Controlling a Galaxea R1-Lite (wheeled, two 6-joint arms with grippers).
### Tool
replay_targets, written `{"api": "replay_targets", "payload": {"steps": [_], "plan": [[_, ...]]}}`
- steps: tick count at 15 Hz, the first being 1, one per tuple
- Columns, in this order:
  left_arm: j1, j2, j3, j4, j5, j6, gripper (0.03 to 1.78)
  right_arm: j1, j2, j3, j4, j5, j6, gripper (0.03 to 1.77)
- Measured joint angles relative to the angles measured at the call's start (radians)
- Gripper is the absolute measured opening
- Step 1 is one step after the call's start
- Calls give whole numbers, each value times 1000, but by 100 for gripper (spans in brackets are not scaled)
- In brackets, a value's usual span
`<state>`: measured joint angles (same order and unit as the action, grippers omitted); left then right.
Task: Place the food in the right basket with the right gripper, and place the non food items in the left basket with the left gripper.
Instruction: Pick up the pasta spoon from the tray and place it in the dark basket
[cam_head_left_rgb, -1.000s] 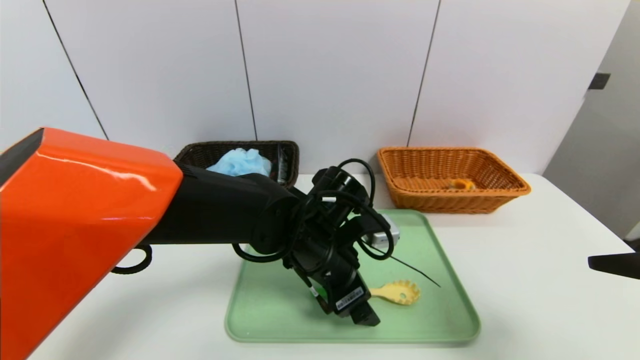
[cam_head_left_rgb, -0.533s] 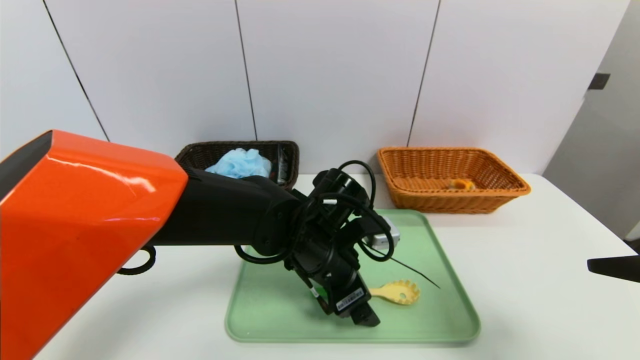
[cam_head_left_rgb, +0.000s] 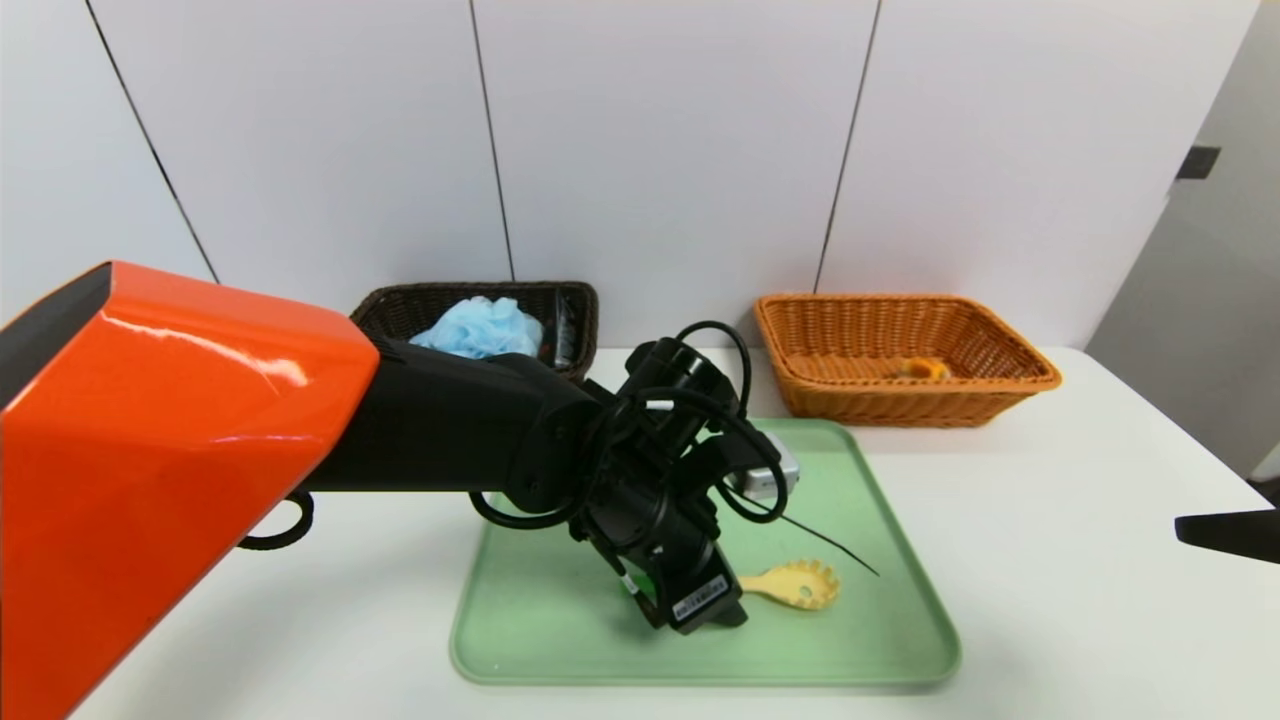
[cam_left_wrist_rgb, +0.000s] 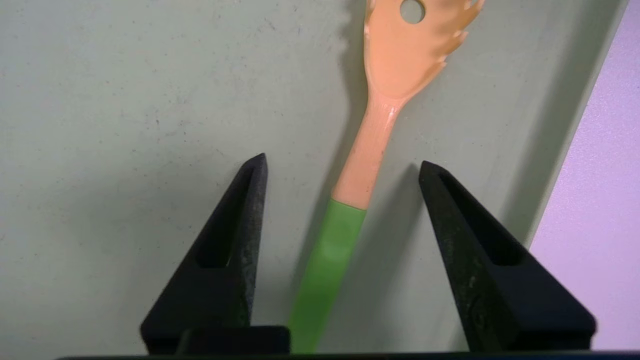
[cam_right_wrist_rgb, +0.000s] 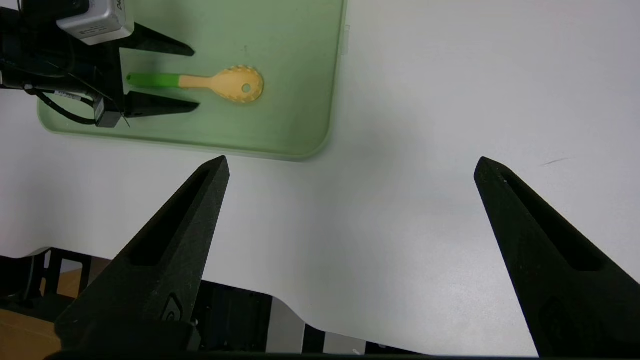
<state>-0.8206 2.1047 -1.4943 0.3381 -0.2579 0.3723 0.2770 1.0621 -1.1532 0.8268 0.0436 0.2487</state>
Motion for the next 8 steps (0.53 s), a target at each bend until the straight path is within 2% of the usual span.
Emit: {"api": "replay_targets", "payload": {"steps": [3,4,8], "plan": [[0,-3,1,2,2,0,69,0,0,0,0,0,0,170],[0,-4,1,3,4,1,13,0,0,0,0,0,0,170],[0,-17,1,3,4,3,8,0,0,0,0,0,0,170]]}}
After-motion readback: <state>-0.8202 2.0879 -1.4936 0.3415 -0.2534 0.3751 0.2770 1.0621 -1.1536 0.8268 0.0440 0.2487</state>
